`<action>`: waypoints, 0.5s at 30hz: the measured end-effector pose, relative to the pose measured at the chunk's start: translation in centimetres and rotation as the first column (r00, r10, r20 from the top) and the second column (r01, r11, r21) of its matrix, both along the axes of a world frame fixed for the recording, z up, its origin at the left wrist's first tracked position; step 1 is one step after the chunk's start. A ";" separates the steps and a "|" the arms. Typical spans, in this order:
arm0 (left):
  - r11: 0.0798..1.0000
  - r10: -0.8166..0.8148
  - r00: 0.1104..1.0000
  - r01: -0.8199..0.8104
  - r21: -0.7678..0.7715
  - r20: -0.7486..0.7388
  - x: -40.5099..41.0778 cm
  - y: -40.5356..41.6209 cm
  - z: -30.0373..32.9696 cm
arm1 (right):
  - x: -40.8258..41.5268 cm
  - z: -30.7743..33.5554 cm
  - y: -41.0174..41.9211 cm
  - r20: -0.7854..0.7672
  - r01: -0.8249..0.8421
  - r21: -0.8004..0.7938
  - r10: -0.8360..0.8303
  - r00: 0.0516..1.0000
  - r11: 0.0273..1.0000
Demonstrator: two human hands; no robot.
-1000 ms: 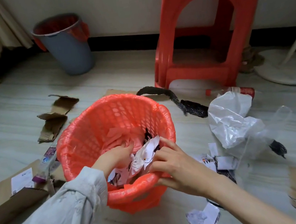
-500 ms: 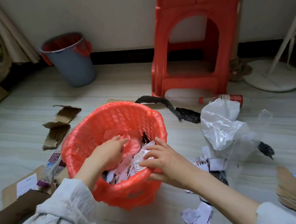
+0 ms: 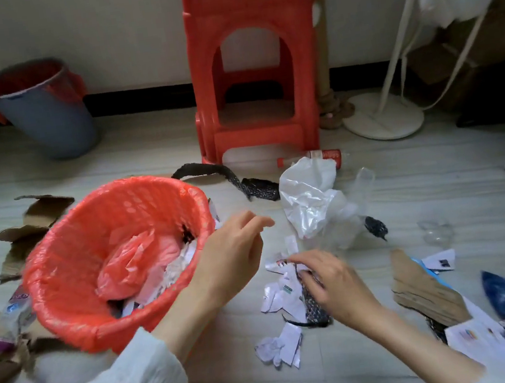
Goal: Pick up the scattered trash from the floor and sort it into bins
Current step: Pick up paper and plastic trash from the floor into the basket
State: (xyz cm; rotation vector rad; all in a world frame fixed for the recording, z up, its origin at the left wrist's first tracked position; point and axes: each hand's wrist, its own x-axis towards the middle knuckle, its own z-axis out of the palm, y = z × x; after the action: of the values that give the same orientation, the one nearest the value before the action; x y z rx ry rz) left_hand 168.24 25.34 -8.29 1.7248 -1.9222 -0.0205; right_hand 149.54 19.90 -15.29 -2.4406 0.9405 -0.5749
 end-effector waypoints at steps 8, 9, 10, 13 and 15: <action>0.702 -0.138 0.983 0.010 0.712 0.122 -3.9 2.6 -13.9 | -3.8 -9.2 3.5 -0.354 0.027 0.180 0.039 0.934 0.983; 0.668 -0.160 0.979 0.013 0.744 0.126 -3.9 3.0 -14.9 | -3.9 -9.8 3.0 -0.386 0.023 0.186 0.051 0.921 0.982; 0.647 -0.169 0.977 0.010 0.763 0.130 -3.9 3.3 -15.6 | -4.1 -10.2 2.5 -0.419 0.014 0.191 0.069 0.905 0.981; 0.624 -0.081 0.989 -0.049 0.780 0.127 -4.4 3.7 -17.2 | -4.3 -11.6 1.3 -0.519 -0.008 0.204 0.115 0.847 0.979; 0.608 0.008 0.994 -0.091 0.789 0.108 -4.9 3.8 -18.2 | -4.4 -12.5 1.2 -0.560 -0.028 0.190 0.132 0.818 0.981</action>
State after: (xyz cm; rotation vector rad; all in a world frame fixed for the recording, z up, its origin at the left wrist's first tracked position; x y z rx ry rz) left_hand 163.36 29.13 -26.50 2.3585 -2.0800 -0.9385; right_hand 145.15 21.12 -27.78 -2.5113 1.0443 0.2964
